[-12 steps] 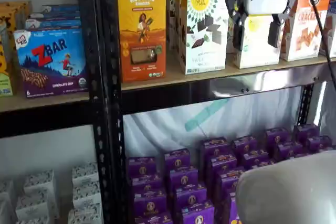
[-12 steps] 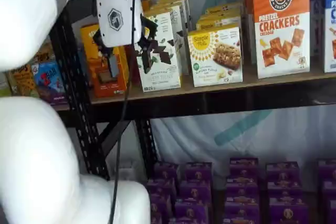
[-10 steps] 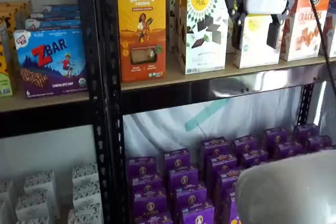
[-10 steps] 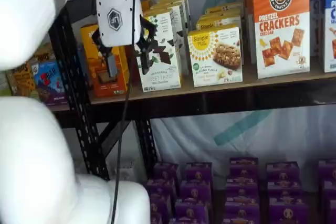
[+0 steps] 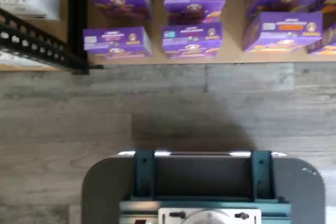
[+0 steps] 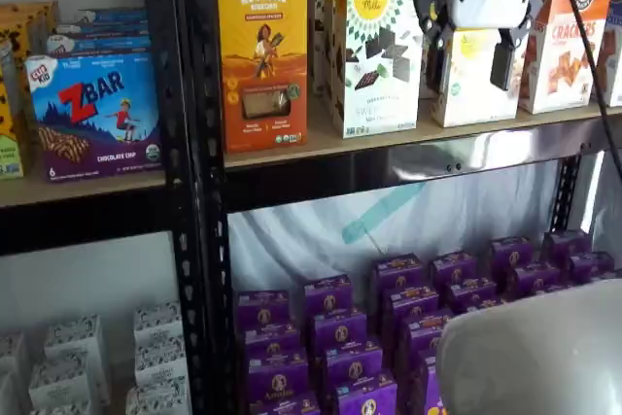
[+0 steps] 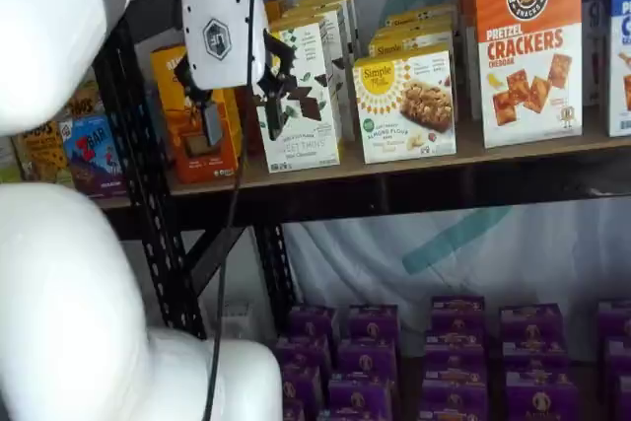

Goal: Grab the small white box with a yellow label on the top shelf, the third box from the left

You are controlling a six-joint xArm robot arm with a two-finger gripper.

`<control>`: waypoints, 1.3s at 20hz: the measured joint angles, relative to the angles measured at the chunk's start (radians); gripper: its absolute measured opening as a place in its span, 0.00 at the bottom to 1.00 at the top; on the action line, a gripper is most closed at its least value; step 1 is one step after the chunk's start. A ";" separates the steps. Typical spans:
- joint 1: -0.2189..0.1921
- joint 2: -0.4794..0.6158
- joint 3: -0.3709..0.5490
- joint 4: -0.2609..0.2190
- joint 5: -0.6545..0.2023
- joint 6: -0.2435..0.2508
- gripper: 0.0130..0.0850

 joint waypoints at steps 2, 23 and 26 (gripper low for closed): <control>0.016 0.002 0.008 -0.026 -0.021 0.006 1.00; -0.133 0.268 -0.099 -0.082 -0.310 -0.149 1.00; -0.171 0.314 -0.142 -0.076 -0.318 -0.185 1.00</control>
